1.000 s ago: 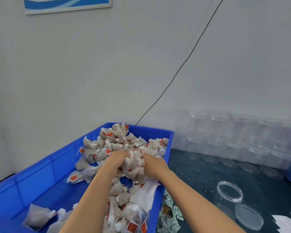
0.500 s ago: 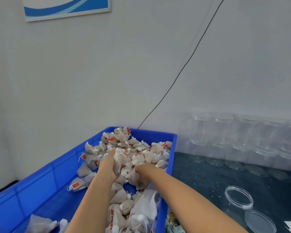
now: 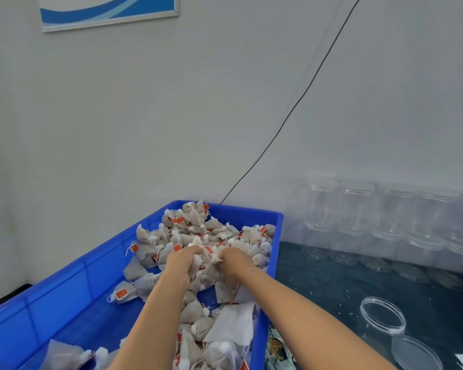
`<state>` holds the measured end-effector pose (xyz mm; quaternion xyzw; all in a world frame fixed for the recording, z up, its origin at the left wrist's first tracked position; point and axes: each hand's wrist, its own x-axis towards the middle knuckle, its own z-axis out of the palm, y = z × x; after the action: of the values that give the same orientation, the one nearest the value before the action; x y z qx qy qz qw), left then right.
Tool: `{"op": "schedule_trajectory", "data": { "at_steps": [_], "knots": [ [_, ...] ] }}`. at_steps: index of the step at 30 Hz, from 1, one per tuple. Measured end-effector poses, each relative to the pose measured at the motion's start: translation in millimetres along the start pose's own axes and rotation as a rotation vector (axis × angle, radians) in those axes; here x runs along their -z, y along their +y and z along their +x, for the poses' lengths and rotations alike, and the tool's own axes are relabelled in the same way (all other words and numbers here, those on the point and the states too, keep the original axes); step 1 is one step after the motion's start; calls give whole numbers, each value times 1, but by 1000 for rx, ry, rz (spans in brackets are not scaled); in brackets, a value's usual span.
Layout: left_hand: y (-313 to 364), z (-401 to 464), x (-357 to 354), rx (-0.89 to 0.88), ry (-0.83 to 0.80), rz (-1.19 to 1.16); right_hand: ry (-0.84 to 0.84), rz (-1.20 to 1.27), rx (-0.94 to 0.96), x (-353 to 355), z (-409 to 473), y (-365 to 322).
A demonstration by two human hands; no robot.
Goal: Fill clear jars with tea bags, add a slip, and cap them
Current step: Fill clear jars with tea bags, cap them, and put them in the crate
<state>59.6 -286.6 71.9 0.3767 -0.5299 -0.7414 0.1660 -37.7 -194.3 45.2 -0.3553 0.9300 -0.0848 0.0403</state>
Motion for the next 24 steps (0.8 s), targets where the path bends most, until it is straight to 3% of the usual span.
{"op": "schedule_trajectory", "data": {
  "at_steps": [5,9,13,16,20,24],
  "knots": [
    [5,-1,2,-58,67,-35,283,667,-48,14,-10,16],
    [10,-19,0,-6,-133,-49,263,1256,-64,32,-29,22],
    [8,-33,-10,-52,-361,103,175,1250,41,40,-46,26],
    [4,-34,-17,-115,-364,176,113,1197,105,37,-52,26],
    [1,-34,-16,-160,-368,212,-67,1377,125,42,-63,23],
    [1,-43,-19,-178,-406,216,78,1282,125,50,-73,27]
  ]
}}
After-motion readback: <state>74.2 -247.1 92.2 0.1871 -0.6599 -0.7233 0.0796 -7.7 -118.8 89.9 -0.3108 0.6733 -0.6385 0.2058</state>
